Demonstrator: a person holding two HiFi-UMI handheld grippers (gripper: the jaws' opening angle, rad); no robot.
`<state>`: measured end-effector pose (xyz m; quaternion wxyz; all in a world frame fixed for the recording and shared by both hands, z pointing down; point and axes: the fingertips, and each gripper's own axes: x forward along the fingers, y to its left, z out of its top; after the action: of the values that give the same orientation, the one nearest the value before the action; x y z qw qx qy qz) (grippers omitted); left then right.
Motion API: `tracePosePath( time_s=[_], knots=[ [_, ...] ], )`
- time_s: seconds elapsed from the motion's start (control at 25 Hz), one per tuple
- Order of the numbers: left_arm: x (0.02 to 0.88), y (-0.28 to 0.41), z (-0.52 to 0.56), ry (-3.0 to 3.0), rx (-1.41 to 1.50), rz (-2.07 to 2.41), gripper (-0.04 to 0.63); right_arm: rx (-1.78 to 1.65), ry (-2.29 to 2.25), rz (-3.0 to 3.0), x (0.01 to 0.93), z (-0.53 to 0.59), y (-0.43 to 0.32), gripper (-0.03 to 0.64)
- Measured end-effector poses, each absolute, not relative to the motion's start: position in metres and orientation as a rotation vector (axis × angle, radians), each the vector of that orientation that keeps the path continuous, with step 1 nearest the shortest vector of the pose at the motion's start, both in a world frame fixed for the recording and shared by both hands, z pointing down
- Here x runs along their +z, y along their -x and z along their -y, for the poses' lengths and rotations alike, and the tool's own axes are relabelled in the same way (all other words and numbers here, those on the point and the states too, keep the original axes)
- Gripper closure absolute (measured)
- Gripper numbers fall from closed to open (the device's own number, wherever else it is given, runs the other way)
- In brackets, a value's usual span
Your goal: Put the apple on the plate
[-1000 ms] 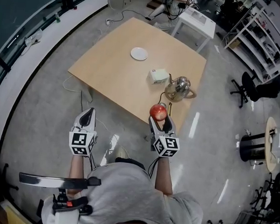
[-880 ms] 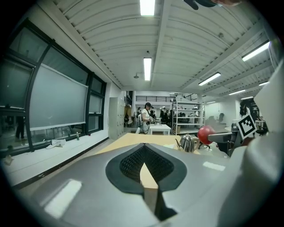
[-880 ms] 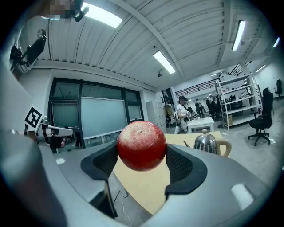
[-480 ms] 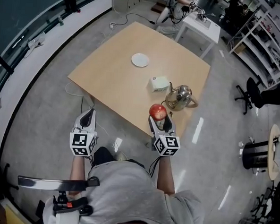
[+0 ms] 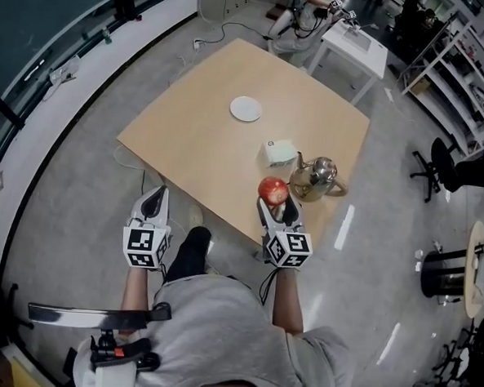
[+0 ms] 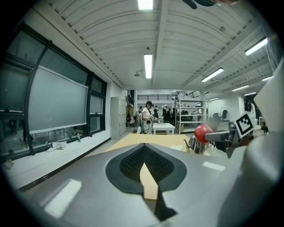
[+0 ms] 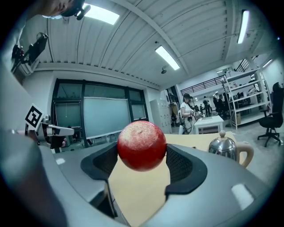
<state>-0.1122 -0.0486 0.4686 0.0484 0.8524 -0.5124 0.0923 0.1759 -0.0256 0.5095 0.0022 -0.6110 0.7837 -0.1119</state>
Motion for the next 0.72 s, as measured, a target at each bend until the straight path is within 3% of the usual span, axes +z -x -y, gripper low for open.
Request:
tracePosePath(
  time_s=[0.72],
  knots=[
    [0.491,0.067,0.158,-2.625,0.338,1.408,0.575,-0.412,2.017,-2.392,0.522,0.105,-0.208,0.270]
  ],
)
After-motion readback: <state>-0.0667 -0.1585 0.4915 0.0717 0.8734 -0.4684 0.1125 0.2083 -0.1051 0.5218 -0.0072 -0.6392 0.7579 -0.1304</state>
